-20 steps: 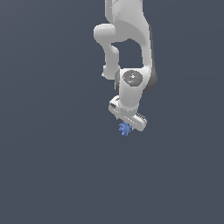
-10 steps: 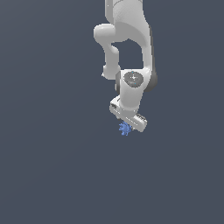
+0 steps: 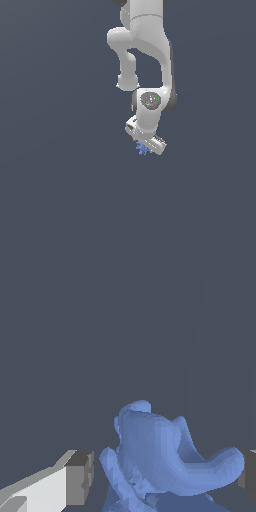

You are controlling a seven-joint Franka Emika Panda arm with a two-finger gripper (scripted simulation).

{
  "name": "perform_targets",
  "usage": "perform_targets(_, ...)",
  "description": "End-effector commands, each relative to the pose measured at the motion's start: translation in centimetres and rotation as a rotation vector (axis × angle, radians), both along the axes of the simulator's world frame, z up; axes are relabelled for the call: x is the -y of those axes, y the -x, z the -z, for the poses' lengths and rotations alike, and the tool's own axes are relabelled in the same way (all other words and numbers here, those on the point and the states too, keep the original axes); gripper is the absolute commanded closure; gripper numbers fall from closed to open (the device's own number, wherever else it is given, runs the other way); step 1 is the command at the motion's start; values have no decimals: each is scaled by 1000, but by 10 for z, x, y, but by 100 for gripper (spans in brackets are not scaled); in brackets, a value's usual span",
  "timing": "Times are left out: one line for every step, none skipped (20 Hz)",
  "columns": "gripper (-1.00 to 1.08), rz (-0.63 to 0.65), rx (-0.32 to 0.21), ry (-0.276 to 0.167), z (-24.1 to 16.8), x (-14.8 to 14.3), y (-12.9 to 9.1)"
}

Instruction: Pick up the object and move it to a goal position.

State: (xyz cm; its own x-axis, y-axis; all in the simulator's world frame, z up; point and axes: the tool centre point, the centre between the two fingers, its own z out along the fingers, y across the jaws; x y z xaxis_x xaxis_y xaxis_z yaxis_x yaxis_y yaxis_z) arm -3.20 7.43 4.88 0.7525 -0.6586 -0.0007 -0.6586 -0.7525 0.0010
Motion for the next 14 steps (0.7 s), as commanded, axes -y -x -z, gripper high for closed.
perform_targets(-92, 0, 1, 0, 7, 0, -1)
perform_targets(-92, 0, 1, 0, 8, 0, -1)
perform_targets(-92, 0, 1, 0, 9, 0, -1)
perform_targets(-92, 0, 1, 0, 9, 0, -1)
perform_targets(108, 0, 1, 0, 9, 0, -1)
perform_targets(108, 0, 1, 0, 9, 0, -1)
perform_targets(108, 0, 1, 0, 9, 0, -1)
perform_targets(108, 0, 1, 0, 9, 0, -1)
perform_targets(108, 0, 1, 0, 9, 0, -1)
perform_targets(108, 0, 1, 0, 9, 0, -1)
perform_targets(108, 0, 1, 0, 9, 0, -1)
perform_targets(108, 0, 1, 0, 9, 0, -1)
perform_targets(108, 0, 1, 0, 9, 0, -1)
perform_targets(108, 0, 1, 0, 9, 0, -1)
